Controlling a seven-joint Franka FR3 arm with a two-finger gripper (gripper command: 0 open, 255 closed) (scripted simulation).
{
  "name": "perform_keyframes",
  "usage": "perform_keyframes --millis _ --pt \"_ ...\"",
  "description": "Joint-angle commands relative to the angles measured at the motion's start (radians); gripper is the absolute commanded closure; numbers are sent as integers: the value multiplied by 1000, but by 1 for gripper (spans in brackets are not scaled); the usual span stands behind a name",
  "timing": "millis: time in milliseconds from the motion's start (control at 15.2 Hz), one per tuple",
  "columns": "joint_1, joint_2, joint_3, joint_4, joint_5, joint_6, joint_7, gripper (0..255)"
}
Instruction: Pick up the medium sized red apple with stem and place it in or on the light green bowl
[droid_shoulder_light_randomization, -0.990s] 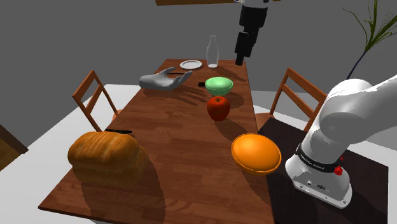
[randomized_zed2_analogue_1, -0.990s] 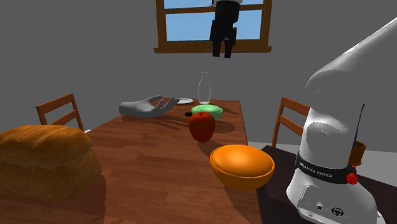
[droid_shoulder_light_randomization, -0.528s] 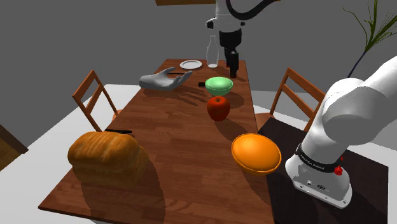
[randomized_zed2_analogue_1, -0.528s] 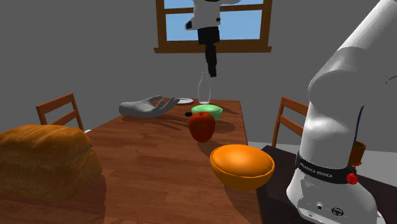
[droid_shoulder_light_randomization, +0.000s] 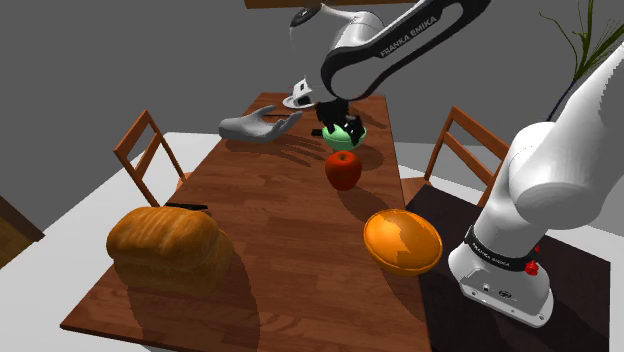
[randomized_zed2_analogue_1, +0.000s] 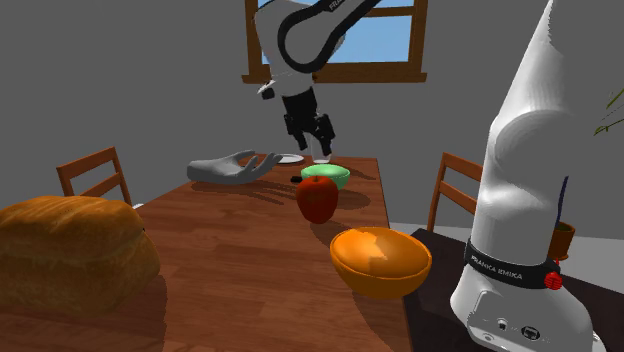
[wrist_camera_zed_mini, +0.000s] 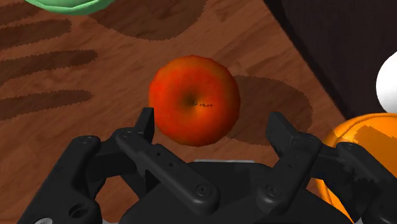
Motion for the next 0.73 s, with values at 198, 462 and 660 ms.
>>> perform_keyframes --millis 198,462,660 --pt "3 71 2 -30 -82 91 -65 0" --pt "-9 96 -9 -58 -105 144 -53 0" --pt "-11 99 -11 -61 -109 152 -51 0"
